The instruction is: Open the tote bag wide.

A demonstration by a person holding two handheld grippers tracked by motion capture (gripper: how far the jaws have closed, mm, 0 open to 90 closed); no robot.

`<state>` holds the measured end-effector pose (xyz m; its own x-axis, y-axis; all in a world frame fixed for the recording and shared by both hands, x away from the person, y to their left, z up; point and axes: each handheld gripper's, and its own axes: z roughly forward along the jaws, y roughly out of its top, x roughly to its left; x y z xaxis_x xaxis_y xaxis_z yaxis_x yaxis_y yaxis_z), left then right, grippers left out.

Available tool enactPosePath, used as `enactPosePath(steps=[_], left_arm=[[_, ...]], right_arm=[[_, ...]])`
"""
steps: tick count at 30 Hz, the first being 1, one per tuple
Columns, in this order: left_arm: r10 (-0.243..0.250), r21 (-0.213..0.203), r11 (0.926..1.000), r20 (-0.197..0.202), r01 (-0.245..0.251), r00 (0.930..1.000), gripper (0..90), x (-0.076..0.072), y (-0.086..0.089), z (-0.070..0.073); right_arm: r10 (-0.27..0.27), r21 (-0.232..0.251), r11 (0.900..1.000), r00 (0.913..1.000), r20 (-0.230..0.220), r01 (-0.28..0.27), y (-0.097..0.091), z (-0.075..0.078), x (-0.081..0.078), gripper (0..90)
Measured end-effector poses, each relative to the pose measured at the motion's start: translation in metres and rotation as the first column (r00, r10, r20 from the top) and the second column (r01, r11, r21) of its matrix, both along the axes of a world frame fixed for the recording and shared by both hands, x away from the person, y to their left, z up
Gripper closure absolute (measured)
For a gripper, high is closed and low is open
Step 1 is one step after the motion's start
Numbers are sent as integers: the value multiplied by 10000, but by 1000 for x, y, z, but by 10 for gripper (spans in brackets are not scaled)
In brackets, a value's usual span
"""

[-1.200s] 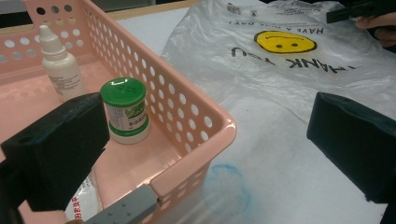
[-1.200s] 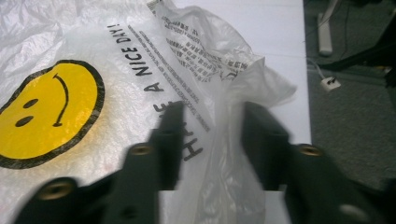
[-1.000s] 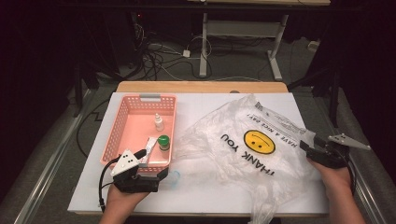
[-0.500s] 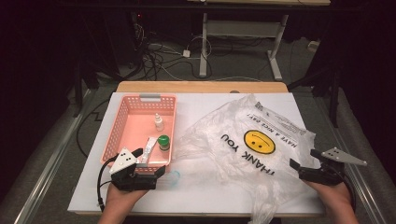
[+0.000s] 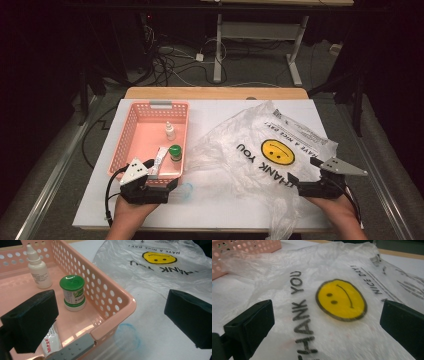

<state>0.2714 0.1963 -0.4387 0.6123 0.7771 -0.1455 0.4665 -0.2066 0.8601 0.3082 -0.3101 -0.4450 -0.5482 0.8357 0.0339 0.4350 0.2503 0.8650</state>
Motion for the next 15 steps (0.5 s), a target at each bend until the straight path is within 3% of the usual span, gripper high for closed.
enactPosePath(steps=[9,15], left_arm=[[1,-81,10000,22,-1,10000,0,0,1,-2],[-59,-17,10000,93,59,9999,0,-1,0,-3]], right_arm=[[889,-102,9960,9956,310,-886,46,9,17,2],[1206,-167,9926,9924,226,-1202,62,9,27,2]])
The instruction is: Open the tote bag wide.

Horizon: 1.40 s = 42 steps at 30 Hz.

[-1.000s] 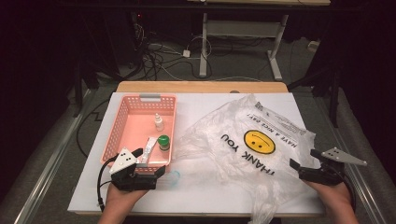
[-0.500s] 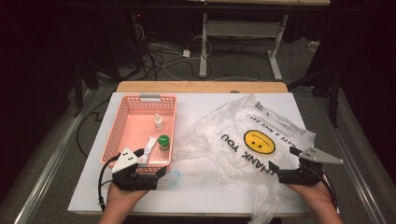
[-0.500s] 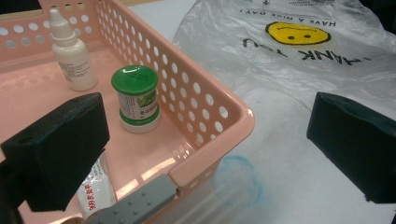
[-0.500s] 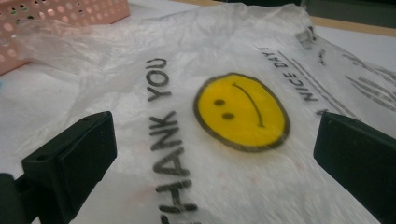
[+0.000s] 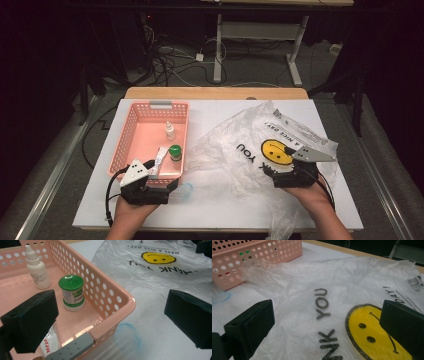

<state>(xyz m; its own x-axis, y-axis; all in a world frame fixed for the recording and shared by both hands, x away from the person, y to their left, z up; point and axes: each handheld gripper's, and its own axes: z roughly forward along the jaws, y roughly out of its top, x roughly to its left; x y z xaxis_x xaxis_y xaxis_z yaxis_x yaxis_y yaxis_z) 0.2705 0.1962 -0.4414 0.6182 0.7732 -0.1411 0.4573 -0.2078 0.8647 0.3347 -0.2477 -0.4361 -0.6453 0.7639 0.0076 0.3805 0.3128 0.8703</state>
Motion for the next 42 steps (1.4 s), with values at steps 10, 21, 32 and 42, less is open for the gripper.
enactPosePath(steps=[10,21,32,42], left_arm=[[-117,5,9999,86,116,9999,0,-2,-3,0],[-360,13,9994,106,360,9993,0,-1,-10,-1],[-511,-175,9985,217,514,9985,0,-3,-10,1],[-296,-291,9991,318,306,9991,0,-5,-6,5]], right_arm=[[561,-24,9984,9981,240,-561,27,5,3,1],[1436,-447,9884,9890,-359,-1452,38,0,-11,41],[1875,-1207,9715,9728,-1361,-2041,43,-9,-25,156],[1962,-1597,9617,9663,-1670,-2228,36,-20,-33,275]])
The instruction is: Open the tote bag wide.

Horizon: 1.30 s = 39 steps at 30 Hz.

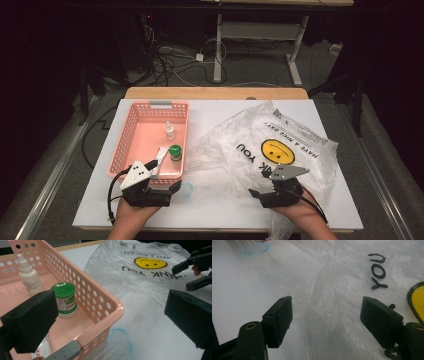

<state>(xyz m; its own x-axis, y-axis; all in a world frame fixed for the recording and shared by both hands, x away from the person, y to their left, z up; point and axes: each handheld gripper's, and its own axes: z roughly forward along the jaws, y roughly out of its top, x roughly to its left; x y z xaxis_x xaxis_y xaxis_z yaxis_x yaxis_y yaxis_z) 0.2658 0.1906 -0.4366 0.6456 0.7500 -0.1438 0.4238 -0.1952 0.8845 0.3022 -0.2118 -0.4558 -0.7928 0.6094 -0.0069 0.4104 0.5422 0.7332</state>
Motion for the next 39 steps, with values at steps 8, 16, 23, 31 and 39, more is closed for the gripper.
enactPosePath(steps=[8,16,23,31,39], left_arm=[[-63,141,9999,-39,63,10000,0,0,-3,-1],[-112,152,9998,-70,113,9999,0,1,0,-3],[-196,206,9996,-82,198,9998,0,0,-2,-2],[-190,191,9996,-72,191,9998,0,0,-2,-2],[-229,232,9995,-104,232,9997,0,0,-4,-3]], right_arm=[[128,-470,9988,9992,-387,-146,9,-11,6,322],[137,-826,9964,9976,-679,-193,12,-23,14,418],[115,-858,9962,9983,-569,-163,9,-22,14,628],[-41,-825,9966,9987,-517,-2,4,-22,18,797],[-223,-566,9982,9983,-535,193,-1,-23,21,900]])
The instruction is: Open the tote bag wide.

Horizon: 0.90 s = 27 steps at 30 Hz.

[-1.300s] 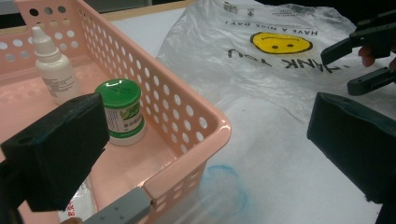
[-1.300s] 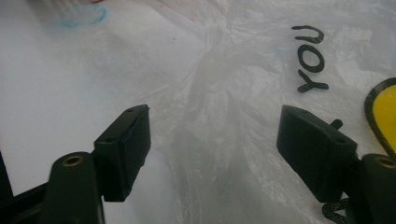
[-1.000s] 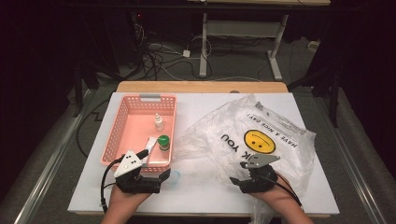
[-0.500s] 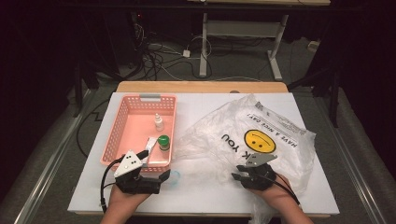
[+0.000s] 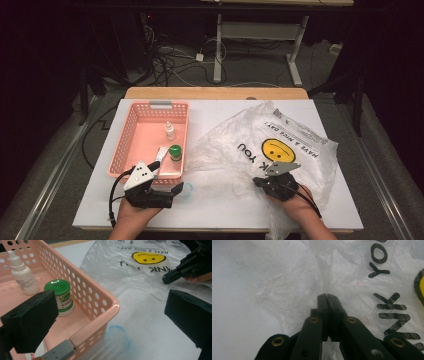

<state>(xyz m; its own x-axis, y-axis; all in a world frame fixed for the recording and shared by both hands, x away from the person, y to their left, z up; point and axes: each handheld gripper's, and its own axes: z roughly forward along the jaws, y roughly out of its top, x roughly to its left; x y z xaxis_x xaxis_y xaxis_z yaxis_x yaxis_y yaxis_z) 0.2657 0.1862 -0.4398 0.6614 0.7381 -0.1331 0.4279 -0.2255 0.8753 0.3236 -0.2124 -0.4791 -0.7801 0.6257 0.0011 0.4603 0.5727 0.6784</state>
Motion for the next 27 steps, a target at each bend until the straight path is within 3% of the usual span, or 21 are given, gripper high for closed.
enactPosePath(steps=[15,27], left_arm=[[33,-47,10000,33,-33,10000,0,0,1,0],[-91,-136,9999,61,92,9999,0,0,-5,1]], right_arm=[[-638,1299,9903,9922,1069,497,-12,20,-4,900],[-824,2045,9778,9819,1706,465,-21,36,-4,900]])
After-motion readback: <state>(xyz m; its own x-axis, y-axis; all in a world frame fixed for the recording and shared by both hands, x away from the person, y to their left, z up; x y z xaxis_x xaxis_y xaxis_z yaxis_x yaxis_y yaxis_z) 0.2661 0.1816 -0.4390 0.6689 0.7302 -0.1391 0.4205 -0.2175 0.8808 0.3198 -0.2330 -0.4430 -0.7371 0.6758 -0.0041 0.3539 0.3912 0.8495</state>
